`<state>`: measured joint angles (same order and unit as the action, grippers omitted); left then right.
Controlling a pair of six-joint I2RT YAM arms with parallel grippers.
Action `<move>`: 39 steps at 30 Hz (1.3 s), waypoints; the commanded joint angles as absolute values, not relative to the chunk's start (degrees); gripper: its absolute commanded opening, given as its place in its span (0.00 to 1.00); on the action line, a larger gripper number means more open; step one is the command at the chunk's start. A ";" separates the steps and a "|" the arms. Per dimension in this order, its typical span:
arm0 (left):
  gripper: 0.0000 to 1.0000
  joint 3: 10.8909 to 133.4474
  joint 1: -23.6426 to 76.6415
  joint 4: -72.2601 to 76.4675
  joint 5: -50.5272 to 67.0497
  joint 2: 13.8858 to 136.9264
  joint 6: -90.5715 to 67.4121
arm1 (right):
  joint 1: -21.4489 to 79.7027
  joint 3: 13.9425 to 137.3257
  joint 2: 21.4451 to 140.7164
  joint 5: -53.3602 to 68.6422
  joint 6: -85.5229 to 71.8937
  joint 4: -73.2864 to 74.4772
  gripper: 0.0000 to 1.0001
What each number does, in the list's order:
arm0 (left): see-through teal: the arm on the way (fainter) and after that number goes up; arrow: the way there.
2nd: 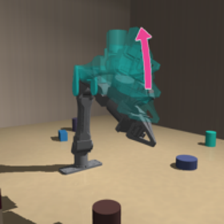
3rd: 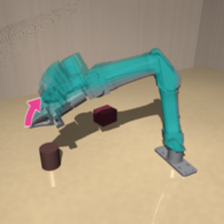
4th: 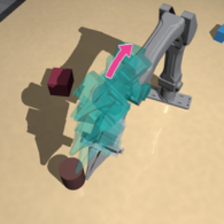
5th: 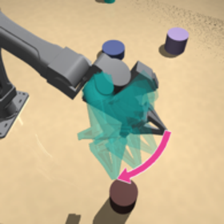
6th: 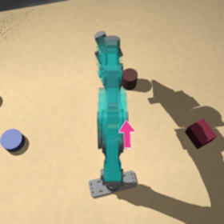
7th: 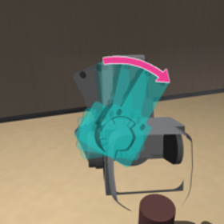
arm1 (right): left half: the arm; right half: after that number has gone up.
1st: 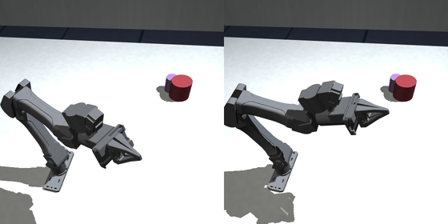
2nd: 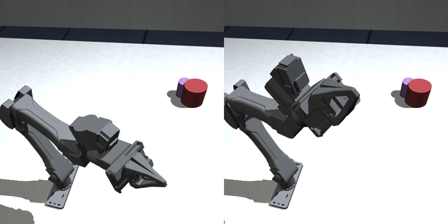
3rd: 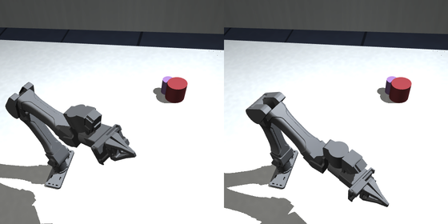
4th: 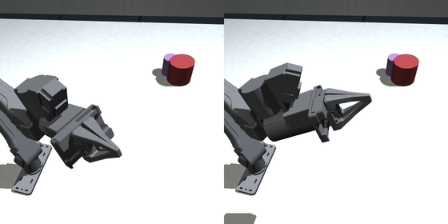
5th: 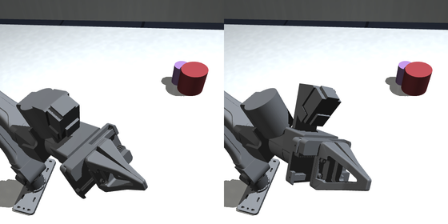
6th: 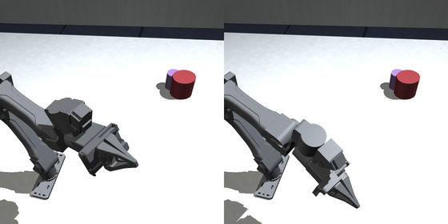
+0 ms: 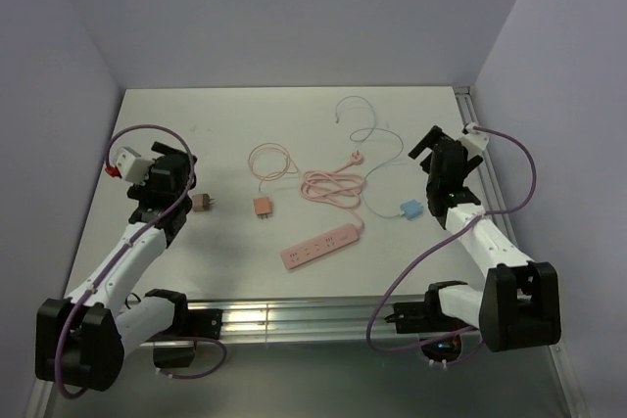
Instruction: Insert the plug
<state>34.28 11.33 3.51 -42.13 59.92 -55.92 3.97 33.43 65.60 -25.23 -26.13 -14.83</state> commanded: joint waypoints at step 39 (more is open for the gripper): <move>0.72 35.85 28.11 -16.17 9.85 40.51 -51.07 | -3.78 37.27 77.87 -0.53 -45.00 17.05 0.83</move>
